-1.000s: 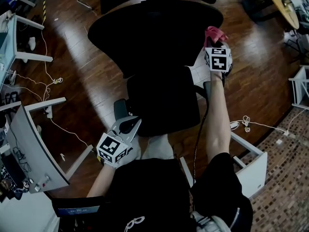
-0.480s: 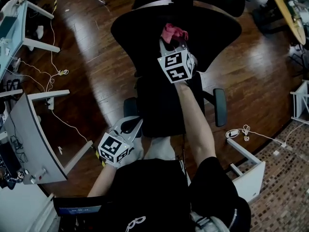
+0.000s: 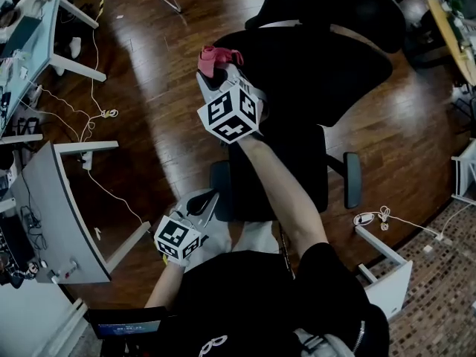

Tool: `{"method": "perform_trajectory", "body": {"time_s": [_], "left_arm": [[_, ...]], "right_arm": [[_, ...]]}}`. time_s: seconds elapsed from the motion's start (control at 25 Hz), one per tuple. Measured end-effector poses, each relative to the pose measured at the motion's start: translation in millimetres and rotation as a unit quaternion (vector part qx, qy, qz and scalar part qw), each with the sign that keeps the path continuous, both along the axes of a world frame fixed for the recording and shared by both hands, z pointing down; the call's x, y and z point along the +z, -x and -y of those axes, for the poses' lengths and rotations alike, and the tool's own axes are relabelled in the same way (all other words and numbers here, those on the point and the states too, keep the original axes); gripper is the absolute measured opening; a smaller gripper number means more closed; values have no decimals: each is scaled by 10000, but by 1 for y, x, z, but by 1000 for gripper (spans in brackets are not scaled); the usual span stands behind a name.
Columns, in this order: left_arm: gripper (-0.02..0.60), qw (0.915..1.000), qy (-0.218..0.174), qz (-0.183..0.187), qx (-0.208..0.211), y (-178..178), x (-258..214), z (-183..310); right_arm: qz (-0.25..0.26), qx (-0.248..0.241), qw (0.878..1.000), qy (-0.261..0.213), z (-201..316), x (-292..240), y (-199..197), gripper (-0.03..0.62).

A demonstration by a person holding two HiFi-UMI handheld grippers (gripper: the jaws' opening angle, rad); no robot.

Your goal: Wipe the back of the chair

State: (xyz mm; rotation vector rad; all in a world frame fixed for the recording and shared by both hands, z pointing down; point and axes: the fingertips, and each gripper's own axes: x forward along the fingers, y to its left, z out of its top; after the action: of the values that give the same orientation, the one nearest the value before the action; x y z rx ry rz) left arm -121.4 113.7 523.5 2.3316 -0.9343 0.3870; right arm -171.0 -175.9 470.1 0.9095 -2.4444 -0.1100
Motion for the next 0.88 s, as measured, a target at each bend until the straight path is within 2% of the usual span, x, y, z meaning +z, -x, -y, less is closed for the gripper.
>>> {"method": "perform_trajectory", "body": {"time_s": [0.16, 0.32, 0.6, 0.88], "left_arm": [[-12, 10000, -4, 17, 31, 2, -1, 4], [-12, 9998, -3, 20, 190, -12, -1, 7], [-12, 9985, 20, 2, 543, -59, 0, 15], [-12, 9963, 20, -36, 855, -111, 0, 20]], "right_arm": [[74, 214, 9997, -35, 12, -12, -22, 49], [110, 727, 9973, -13, 31, -16, -84, 49], [30, 1829, 9831, -2, 63, -17, -243, 49], [-226, 3025, 9528, 121, 65, -7, -422, 49]]}}
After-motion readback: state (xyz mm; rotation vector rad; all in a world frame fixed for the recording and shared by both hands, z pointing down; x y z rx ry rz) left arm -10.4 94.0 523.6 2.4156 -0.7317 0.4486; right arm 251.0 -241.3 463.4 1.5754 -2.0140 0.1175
